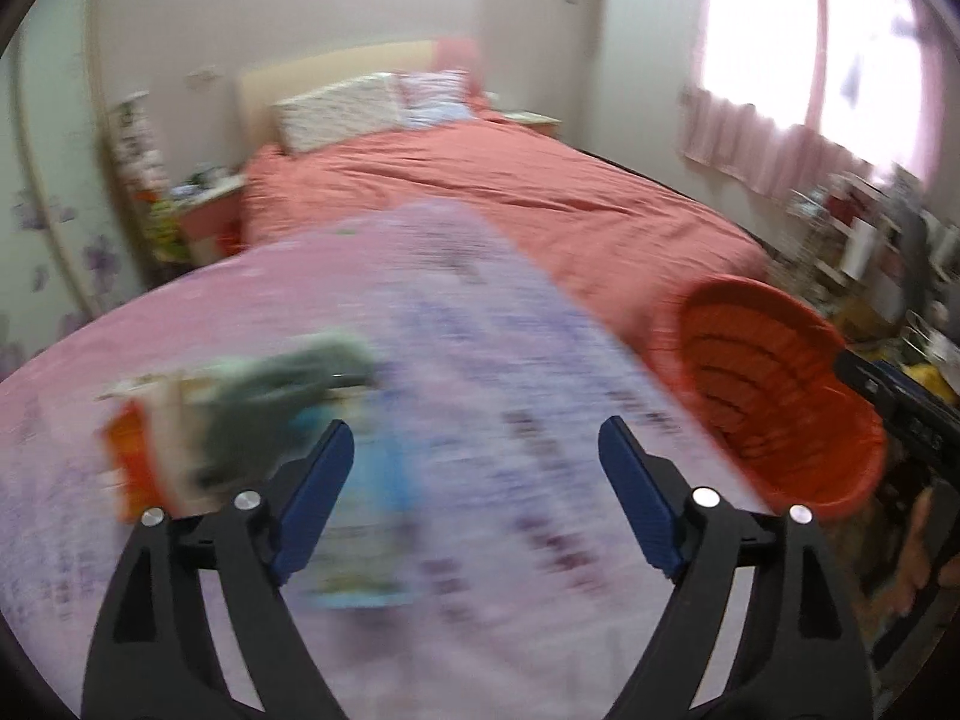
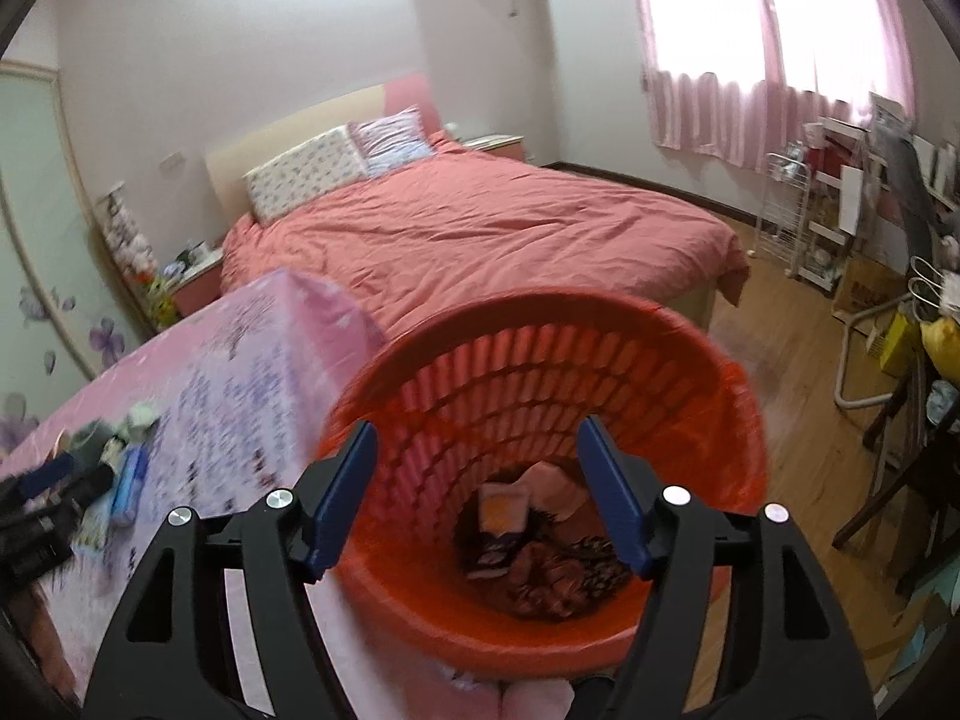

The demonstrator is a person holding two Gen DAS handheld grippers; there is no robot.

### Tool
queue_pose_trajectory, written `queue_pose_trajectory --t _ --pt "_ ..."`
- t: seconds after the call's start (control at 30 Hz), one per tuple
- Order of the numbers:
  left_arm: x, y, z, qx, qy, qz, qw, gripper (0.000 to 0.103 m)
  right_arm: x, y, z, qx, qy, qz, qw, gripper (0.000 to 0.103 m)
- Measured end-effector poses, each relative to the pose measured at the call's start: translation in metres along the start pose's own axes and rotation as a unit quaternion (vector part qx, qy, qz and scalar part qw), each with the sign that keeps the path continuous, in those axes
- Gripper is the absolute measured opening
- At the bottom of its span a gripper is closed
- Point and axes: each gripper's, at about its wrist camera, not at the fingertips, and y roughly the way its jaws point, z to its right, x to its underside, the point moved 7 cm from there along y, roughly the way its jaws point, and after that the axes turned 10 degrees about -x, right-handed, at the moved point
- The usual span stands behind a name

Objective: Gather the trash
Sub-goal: 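Move both tools back to the bed toward the paper cup and lotion tube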

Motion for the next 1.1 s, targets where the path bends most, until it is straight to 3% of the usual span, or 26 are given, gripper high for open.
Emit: queue_pose_trajectory --t 0.2,0.43,0.67,0.83,1.03,1.1 --pt "0.011 0.005 -0.119 -0.107 -0.062 -0.005 0.9923 0.084 0.021 0.009 -0.059 -0.04 -0.037 -0.03 0.998 0.069" --pt "0.009 0.036 -0.21 -0.181 -0.109 -0.032 0.9769 0.084 0.04 0.019 -0.125 -0.075 -0.091 -0.054 0.992 0.069" --pt "0.006 0.074 -0.251 -0.193 -0.137 -0.071 0.969 0.079 0.045 0.03 -0.156 -0.095 -0.09 -0.072 0.989 0.069" --pt "0.017 0.078 -0.252 -0.157 -0.142 -0.088 0.9734 0.075 0.051 0.034 -0.188 -0.136 -0.074 -0.084 0.984 0.069" --pt "0.044 0.059 -0.246 -0.143 -0.123 -0.089 0.978 0.074 0.06 0.051 -0.238 -0.174 -0.074 -0.103 0.976 0.069" --pt "0.056 0.051 -0.248 -0.141 -0.12 -0.091 0.9785 0.074 0.064 0.062 -0.248 -0.172 -0.077 -0.114 0.976 0.063"
